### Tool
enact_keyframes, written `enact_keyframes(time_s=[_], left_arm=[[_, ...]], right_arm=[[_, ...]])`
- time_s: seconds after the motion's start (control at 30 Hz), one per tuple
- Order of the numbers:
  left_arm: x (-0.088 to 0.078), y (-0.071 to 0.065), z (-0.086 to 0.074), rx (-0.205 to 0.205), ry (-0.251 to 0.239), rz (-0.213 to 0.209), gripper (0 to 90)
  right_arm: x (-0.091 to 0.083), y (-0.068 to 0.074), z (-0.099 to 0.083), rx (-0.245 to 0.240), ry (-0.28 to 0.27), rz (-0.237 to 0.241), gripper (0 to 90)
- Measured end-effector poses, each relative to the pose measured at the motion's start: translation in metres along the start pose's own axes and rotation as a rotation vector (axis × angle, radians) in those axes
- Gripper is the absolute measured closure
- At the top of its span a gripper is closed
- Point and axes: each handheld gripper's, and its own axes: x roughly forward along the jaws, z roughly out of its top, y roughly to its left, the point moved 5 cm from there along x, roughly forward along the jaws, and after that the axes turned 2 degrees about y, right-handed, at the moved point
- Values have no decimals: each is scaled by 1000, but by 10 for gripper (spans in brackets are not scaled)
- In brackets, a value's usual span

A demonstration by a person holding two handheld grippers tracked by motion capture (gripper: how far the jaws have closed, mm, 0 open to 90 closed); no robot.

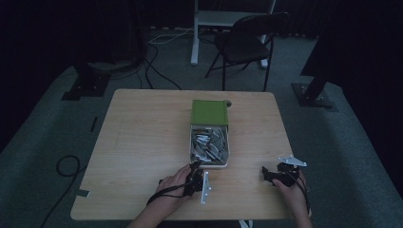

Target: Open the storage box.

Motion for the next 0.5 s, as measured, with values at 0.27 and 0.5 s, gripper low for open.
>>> enact_keyframes(time_s=[0.27, 0.5], left_arm=[[-10, 3, -4, -86, -59, -42, 633], [-23, 13, -6, -174, -117, -59, 616]], right_arm=[[0, 0, 0, 0, 0, 0, 116], [0, 0, 0, 1, 0, 0, 115]])
